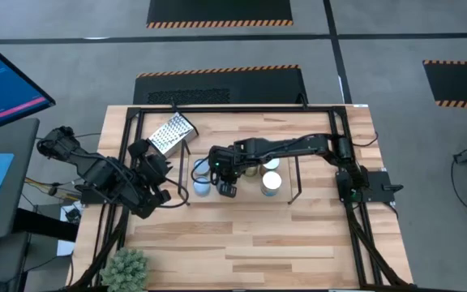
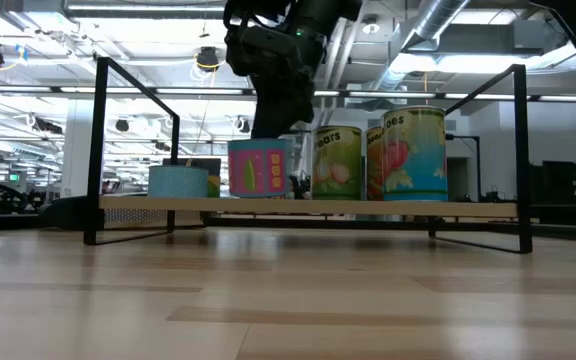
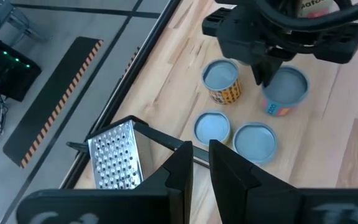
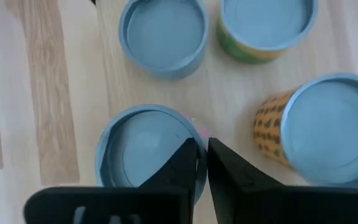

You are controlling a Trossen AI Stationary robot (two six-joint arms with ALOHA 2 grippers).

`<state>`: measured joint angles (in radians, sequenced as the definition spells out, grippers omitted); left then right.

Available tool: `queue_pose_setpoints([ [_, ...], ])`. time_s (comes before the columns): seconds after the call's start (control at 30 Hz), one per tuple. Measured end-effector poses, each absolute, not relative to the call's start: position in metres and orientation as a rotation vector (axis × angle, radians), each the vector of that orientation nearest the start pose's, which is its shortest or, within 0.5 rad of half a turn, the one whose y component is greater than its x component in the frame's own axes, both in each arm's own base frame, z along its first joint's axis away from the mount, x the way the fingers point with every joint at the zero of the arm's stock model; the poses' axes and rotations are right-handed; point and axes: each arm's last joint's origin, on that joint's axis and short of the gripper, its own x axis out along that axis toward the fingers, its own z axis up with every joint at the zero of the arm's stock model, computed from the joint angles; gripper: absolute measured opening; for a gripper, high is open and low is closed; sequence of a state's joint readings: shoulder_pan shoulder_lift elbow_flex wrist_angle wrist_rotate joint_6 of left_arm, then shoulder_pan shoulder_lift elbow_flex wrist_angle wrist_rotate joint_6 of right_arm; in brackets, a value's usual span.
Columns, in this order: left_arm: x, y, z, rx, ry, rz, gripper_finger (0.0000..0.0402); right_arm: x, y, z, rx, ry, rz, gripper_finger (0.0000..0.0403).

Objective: Pick and place cans onto a shelf
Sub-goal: Put the canned corn on the shelf

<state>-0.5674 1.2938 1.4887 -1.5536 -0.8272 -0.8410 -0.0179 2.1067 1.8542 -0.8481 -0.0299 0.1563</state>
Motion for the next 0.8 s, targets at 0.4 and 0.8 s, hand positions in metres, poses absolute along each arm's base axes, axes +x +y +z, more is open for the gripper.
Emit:
queue_pose_setpoints([
  [0.4,0.176,-0.087,0.378,0.114,0.835,0.604,0.0043,0.451,-0.021,0.242,0.213,1.088,-0.053,0.0062],
  [0.8,0.176,-0.087,0.378,0.115,0.836,0.604,0.0043,0.452,-0.022,0.242,0.211,1.078,-0.053,0.0063],
])
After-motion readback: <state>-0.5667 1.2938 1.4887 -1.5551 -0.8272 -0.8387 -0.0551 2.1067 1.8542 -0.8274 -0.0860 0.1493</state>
